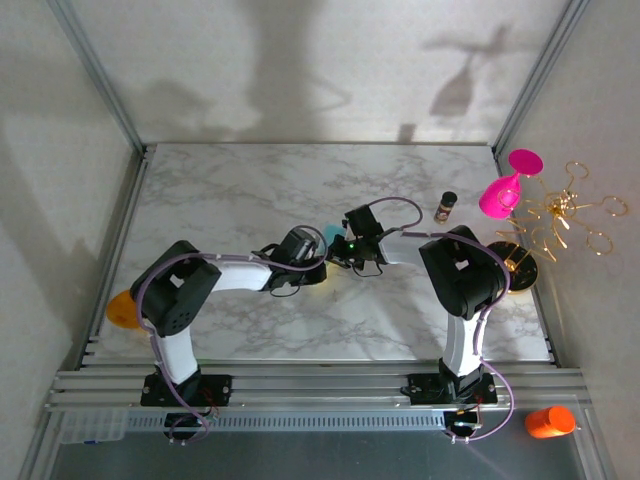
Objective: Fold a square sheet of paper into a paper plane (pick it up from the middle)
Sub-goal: Fifth fold the wing at the center of the table.
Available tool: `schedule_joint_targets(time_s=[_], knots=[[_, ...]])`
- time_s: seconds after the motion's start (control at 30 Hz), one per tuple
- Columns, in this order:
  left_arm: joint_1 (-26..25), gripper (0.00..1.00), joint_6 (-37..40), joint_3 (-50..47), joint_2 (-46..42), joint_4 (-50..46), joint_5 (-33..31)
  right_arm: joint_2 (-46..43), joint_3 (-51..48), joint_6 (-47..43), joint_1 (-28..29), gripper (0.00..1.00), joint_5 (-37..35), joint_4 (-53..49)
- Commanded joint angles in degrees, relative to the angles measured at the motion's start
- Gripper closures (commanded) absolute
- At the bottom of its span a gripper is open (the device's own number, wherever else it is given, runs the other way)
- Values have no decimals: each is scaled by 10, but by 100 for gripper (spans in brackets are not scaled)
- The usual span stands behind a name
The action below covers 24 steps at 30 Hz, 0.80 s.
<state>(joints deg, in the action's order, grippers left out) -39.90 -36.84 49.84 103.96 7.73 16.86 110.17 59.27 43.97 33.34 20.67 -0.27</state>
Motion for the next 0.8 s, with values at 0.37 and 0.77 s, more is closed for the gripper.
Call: schedule_joint_targets(time_s=[0.37, 0.77], knots=[[-11, 96, 59, -57, -71, -172, 1, 53, -15, -3, 5, 92, -68, -86], [13, 96, -38, -18, -77, -27, -2, 23, -22, 19, 7, 92, -28, -60]])
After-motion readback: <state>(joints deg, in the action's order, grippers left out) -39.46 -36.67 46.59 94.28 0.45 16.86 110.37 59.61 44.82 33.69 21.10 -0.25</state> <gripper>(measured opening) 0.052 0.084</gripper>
